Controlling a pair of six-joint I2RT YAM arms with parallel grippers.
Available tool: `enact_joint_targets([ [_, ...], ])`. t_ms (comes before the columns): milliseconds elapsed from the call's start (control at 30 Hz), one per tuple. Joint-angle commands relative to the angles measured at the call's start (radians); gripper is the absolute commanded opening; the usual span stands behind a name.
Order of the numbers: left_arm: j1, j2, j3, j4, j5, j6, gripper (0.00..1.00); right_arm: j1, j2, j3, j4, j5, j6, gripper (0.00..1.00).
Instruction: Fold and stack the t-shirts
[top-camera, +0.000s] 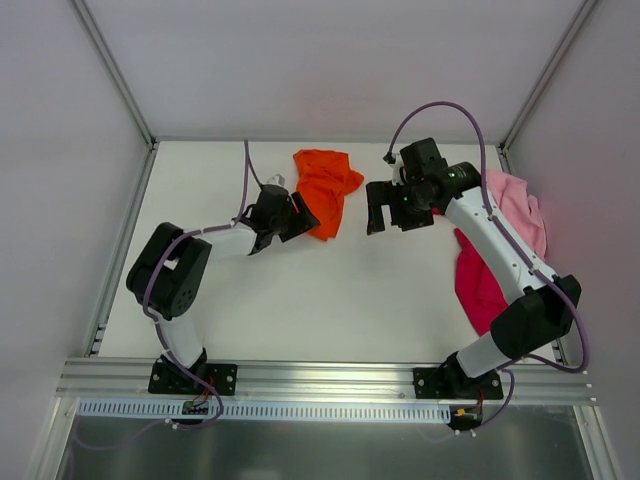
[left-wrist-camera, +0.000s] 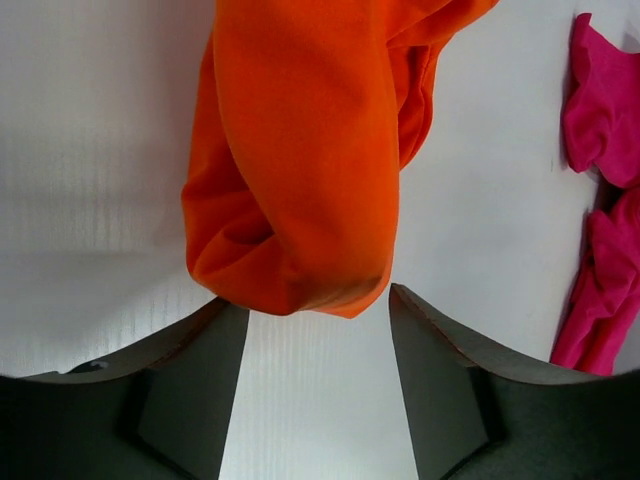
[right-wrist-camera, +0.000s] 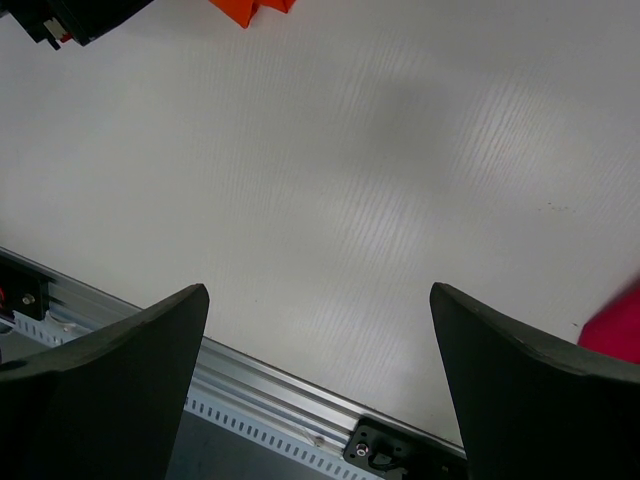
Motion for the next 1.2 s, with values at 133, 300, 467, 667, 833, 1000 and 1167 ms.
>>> enact_joint_targets([
  [133,0.012,0.014,0.046,-0.047,0.017,0.022,0.49,0.004,-0.033,0.063,-0.014,0.016,-0.011,1.0],
  [300,0.02,0.028,0.054,-0.07,0.021,0.022,0.38,0.003,-0.037,0.071,-0.021,0.016,-0.012,1.0],
  [467,0.023,0.02,0.057,-0.113,0.011,0.02,0.52,-0.02,0.018,0.026,0.035,-0.056,0.061,1.0],
  [667,0.032,0.013,0.078,-0.171,0.025,0.037,0.64,-0.054,0.143,0.006,0.231,-0.29,0.239,1.0],
  [833,0.041,-0.015,0.078,-0.216,-0.001,0.04,0.71,-0.058,0.315,0.109,0.267,-0.346,0.308,1.0],
  [1000,0.069,0.007,0.098,-0.222,0.01,0.04,0.7,-0.058,0.424,0.12,0.333,-0.38,0.382,1.0],
  [1167,0.089,0.019,0.146,-0.249,-0.001,0.06,0.68,-0.054,0.423,-0.001,0.403,-0.369,0.399,0.99],
])
